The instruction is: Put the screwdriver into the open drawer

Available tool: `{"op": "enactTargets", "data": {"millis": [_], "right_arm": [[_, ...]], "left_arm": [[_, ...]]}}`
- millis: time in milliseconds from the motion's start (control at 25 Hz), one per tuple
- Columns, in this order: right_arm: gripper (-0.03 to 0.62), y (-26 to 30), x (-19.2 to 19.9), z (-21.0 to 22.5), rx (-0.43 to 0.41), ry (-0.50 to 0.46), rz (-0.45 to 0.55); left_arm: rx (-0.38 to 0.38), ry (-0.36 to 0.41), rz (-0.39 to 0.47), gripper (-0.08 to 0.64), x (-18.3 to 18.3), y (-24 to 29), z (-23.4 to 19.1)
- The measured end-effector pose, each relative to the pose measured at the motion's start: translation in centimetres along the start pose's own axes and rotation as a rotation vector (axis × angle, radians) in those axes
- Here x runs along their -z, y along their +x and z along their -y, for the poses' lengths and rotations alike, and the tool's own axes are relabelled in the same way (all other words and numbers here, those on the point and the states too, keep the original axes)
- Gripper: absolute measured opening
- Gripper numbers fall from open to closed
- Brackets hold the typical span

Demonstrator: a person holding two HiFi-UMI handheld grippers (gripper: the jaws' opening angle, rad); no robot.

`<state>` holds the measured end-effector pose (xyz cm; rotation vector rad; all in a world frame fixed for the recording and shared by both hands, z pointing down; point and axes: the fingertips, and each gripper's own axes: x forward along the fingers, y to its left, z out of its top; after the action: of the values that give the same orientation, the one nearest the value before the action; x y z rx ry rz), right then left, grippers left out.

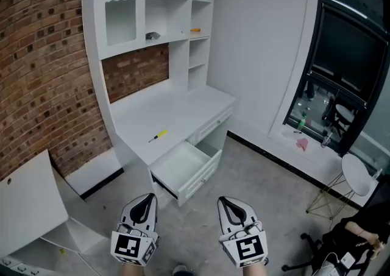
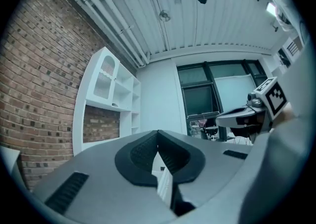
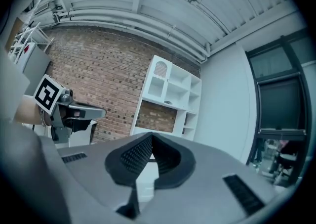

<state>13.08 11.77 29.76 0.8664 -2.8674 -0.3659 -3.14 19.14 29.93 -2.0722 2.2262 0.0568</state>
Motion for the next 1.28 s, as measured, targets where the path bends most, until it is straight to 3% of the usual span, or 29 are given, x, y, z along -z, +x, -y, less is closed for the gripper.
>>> {"op": "enactTargets", "data": {"millis": [240,560,760,920,1080,1280], "right_arm": [[0.011,6.6,0.4,0.1,0.006,0.032,-0.014],[0.011,13.1,0.4,3.2,0.016,0.175,0.039],[0.011,19.1,0.7,5.8,0.051,0.251,0.073],[0.012,25.0,1.6,7.3,0.018,0.202,0.059],[0.011,30.7,2.6,9.6,0.000,0.206,0.004],[0.011,36.4,5.3,12.4,-0.039,0.160,-0.043]], "left_arm": [[0.019,0.009,-0.006,0.014,0.9,4.7,-4.9],[-0.016,-0.012,-0.020,0.014,2.7,9.3,-10.2],[-0.023,-0.104,-0.015,0.014,3.9,13.6,-13.8],[-0.048,-0.127,-0.022,0.014,5.1,18.7,-17.4],[-0.051,-0.102,-0.072,0.014,7.2,24.9,-19.8],[-0.049,-0.127,-0.155,0.018,10.3,31.9,-22.2]]}}
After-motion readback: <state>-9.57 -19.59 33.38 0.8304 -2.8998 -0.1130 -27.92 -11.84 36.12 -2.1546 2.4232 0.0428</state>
